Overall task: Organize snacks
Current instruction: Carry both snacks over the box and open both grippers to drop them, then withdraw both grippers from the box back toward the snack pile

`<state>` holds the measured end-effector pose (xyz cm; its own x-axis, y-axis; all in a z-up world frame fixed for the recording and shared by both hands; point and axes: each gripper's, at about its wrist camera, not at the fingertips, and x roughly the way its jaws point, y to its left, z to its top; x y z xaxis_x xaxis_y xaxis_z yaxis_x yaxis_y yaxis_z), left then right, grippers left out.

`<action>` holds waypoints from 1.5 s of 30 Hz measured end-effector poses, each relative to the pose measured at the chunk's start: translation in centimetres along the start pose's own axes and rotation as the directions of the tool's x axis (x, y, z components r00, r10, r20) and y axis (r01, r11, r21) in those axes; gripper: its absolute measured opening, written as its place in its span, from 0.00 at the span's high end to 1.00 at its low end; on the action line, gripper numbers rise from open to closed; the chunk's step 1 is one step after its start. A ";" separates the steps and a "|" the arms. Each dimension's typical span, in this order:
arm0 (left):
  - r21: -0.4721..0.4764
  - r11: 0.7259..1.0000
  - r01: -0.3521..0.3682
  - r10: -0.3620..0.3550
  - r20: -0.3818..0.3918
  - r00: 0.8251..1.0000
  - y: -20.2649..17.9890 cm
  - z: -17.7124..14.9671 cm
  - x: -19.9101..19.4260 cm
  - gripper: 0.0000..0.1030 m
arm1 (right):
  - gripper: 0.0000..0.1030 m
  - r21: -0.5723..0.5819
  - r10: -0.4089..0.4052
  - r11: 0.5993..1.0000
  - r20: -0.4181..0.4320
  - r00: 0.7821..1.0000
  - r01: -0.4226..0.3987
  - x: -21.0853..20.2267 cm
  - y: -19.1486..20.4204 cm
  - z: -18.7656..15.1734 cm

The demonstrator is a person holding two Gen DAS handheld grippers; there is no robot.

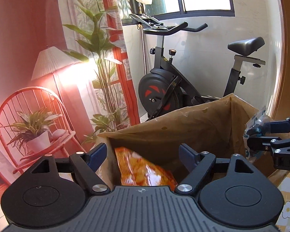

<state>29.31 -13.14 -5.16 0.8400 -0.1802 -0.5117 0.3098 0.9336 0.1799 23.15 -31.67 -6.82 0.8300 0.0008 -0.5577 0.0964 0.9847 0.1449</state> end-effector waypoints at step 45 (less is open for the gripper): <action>-0.346 0.938 0.013 0.004 0.047 0.999 5.8 -15.6 -13.8 0.17 | 0.04 -0.035 0.194 0.981 0.075 0.978 -0.192 -10.8 1.9 -13.1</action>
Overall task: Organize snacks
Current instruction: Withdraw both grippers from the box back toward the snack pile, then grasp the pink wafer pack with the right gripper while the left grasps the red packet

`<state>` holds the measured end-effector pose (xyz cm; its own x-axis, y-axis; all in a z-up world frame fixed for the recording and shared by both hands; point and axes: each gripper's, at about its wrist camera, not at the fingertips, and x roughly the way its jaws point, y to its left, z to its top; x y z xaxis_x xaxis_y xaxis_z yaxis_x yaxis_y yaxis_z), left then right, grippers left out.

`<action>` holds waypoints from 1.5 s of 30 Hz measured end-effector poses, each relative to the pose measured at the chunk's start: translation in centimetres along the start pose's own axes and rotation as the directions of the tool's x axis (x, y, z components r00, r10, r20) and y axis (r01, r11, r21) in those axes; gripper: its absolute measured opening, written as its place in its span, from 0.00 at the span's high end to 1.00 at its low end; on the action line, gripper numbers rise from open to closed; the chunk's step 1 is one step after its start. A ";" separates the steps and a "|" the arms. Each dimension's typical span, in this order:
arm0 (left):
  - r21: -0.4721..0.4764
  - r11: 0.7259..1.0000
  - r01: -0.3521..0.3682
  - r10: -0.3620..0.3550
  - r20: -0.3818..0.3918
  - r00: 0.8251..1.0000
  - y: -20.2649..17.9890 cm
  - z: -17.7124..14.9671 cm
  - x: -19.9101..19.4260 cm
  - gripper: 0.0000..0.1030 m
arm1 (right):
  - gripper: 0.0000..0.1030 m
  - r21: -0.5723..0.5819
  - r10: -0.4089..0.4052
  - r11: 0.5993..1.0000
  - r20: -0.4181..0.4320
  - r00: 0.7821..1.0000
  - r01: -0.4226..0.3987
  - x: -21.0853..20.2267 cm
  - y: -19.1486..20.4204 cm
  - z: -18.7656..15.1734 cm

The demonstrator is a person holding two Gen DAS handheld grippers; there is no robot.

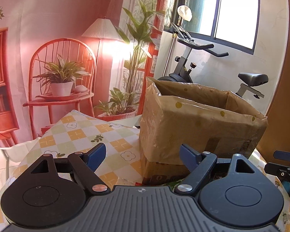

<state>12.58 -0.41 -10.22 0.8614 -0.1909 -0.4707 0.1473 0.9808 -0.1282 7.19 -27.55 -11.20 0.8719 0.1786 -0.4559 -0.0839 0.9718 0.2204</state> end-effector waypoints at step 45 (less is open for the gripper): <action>0.028 0.999 0.021 -0.016 -0.178 0.984 0.8 -7.7 1.9 0.27 | 0.19 -0.009 -0.111 0.993 -0.327 0.939 0.114 0.9 -1.6 -12.7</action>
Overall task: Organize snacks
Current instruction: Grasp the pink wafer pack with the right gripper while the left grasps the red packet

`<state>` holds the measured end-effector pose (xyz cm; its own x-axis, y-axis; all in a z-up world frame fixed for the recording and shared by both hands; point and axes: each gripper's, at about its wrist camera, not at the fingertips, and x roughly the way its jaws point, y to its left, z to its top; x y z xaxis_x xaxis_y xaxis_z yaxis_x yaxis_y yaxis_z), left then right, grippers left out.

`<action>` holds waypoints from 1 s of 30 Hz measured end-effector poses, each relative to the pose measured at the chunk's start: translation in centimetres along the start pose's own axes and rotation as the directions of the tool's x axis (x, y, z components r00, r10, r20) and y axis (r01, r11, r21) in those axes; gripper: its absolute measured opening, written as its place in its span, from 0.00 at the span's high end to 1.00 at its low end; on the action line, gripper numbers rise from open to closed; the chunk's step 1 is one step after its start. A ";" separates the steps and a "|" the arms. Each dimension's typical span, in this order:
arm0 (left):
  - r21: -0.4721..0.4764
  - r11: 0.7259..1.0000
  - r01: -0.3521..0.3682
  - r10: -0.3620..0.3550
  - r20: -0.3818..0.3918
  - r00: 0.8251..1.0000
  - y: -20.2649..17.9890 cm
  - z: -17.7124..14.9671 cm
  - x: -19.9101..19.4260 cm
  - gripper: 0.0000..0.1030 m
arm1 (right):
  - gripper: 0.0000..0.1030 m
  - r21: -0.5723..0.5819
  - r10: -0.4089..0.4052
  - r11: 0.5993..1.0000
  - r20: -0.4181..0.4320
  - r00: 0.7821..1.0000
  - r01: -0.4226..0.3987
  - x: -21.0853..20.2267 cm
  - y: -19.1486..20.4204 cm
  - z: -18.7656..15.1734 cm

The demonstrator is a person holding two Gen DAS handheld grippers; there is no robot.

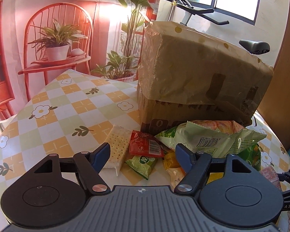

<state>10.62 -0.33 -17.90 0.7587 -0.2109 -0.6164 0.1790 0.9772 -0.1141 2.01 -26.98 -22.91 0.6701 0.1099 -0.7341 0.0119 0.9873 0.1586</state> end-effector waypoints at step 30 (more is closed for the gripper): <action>0.194 0.981 -0.008 0.019 -0.057 0.998 -1.9 -0.2 12.7 0.26 | 0.20 0.035 0.004 0.999 -0.010 1.000 -0.003 0.8 0.3 0.4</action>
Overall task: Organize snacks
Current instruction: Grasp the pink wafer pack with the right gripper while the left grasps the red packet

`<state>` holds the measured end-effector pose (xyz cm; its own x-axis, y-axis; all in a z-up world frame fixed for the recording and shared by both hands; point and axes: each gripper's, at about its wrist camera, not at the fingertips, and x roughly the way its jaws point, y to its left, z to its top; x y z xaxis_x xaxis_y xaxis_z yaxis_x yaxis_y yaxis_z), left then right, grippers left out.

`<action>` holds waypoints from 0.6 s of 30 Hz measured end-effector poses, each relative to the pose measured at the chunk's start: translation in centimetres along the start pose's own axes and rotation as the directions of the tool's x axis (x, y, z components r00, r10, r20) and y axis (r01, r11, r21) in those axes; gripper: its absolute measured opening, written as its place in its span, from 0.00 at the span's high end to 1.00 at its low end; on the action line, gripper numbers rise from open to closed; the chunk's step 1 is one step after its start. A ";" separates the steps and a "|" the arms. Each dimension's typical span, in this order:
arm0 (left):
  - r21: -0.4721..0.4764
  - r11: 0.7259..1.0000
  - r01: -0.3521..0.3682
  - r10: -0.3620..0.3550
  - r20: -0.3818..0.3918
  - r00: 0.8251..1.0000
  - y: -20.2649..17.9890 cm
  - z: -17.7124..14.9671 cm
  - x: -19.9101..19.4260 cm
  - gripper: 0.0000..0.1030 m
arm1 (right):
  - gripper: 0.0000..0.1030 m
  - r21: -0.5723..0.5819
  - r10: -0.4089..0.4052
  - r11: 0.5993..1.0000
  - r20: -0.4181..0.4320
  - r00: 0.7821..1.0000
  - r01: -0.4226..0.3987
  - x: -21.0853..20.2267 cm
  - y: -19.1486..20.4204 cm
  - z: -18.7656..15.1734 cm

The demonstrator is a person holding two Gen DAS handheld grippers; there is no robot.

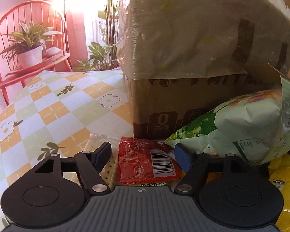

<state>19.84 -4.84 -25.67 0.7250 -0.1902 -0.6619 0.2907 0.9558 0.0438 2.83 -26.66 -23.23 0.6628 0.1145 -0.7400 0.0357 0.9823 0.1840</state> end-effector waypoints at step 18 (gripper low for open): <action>0.046 0.999 -0.018 0.018 0.000 1.000 1.3 -1.3 -3.1 0.80 | 0.20 0.000 0.000 1.000 -0.005 1.000 0.000 -0.1 0.1 -0.1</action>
<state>17.12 -2.67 -24.52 0.7302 -0.1725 -0.6611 0.3058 0.9478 0.0905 2.74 -26.52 -23.21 0.6591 0.1149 -0.7432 0.0360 0.9823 0.1838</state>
